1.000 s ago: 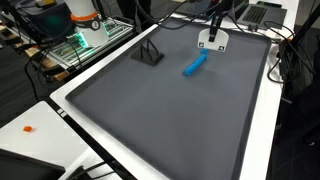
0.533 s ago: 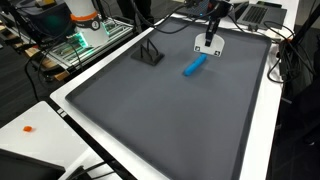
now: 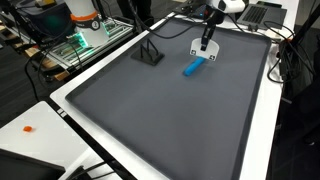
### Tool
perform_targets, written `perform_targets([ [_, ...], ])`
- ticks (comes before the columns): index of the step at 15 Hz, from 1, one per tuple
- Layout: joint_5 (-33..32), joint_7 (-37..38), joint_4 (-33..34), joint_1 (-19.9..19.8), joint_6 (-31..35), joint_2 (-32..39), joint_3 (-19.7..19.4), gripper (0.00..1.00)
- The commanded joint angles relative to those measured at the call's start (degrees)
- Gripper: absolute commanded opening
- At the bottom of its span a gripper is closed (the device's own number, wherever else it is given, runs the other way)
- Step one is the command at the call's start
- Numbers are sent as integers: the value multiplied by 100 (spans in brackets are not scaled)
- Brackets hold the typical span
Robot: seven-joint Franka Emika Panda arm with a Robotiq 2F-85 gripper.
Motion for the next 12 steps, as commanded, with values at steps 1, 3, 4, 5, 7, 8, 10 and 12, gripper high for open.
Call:
perform_targets([
  [1, -67, 94, -116, -15, 119, 60, -6, 1],
  [3, -69, 108, -127, -7, 127, 95, -6, 1],
  [4, -60, 103, -133, -8, 133, 117, -1, 1],
  [5, -65, 102, -136, -4, 138, 138, -1, 1],
  [7, -50, 81, -144, -10, 152, 178, 9, 1],
  [8, -37, 86, -154, -12, 167, 200, 12, 1],
  [10, -25, 86, -172, -14, 200, 224, 16, 1],
  [12, 29, 81, -179, -29, 245, 243, 37, 1],
])
